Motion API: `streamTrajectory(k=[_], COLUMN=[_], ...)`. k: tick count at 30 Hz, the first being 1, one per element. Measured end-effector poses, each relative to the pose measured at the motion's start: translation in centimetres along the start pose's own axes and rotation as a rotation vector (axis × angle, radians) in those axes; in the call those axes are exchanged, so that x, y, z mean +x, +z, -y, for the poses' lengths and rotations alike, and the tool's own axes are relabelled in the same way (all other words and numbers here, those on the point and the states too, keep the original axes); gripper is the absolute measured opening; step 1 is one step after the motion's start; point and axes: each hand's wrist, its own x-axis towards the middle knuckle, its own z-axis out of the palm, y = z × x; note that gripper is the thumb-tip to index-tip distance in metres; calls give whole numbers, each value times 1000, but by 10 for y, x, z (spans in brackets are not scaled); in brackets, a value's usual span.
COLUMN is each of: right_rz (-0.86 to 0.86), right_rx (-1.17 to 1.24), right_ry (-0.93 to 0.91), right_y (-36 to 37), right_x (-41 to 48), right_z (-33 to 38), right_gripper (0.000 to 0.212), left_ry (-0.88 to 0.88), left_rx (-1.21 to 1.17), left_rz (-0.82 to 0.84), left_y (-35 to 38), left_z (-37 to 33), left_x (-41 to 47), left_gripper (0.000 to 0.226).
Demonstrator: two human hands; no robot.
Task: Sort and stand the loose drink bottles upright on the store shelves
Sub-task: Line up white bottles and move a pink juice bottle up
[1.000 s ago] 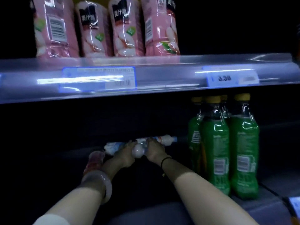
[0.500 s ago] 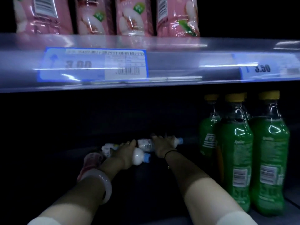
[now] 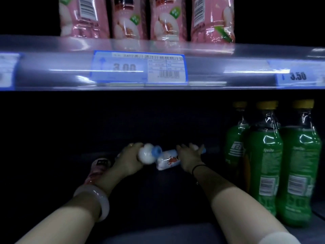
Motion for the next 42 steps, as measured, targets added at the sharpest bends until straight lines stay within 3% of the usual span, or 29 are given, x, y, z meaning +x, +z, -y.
streamTrajectory(k=[3, 5, 7, 11, 14, 17, 19, 21, 23, 25, 26, 28, 30, 33, 40, 42], right_rz=[-176, -277, -494, -636, -487, -212, -298, -325, -102, 140, 182, 138, -46, -226, -114, -112], right_rx=[-80, -190, -365, -389, -142, 440, 815, 1218, 1503, 1565, 1576, 1668, 1778, 1688, 1592, 1589], right_ry=[-86, -203, -352, -508, -536, -618, -420, -57, 211, 295, 311, 321, 215, -12, -98, -89], right_y=[-16, -31, -36, -36, -38, -40, -33, -35, -41, -48, -46, -39, -36, -44, -50, -51], right_x=[-15, -24, -32, -60, -76, -100, -106, -107, -105, -110, -113, -118, -121, -127, -132, -134], right_z=[3, 8, 12, 31, 34, 31, 37, 49, 58, 66, 68, 74, 78, 81, 86, 88], right_gripper=[49, 47, 45, 43, 56, 60, 59, 54, 47, 42, 45, 53, 49, 56, 63, 64], left_ry=[-207, -248, -266, -271, -266, -292, -324, -321, -286, -245, -220, -188, -165, -83, -51, -49], left_rx=[-403, -632, -775, -944, -1089, -1175, -1240, -1257, -1218, -1182, -1162, -1091, -1038, -999, -991, -910], left_rz=[-150, -170, -180, 2, 186, 313, 333, 304, 232, 148, 106, 6, -72, -73, -9, -109], left_y=[-29, -43, -44, -36, -36, -33, -30, -29, -31, -35, -37, -44, -50, -54, -52, -55], left_z=[-18, -31, -40, -43, -41, -40, -40, -41, -43, -42, -41, -36, -28, -19, -25, -27], left_x=[-10, -20, -30, -47, -58, -66, -70, -72, -75, -78, -79, -84, -91, -101, -107, -111], left_gripper=[29, 35, 42, 41, 29, 26, 25, 37, 58, 66, 62, 52, 48, 45, 35, 27])
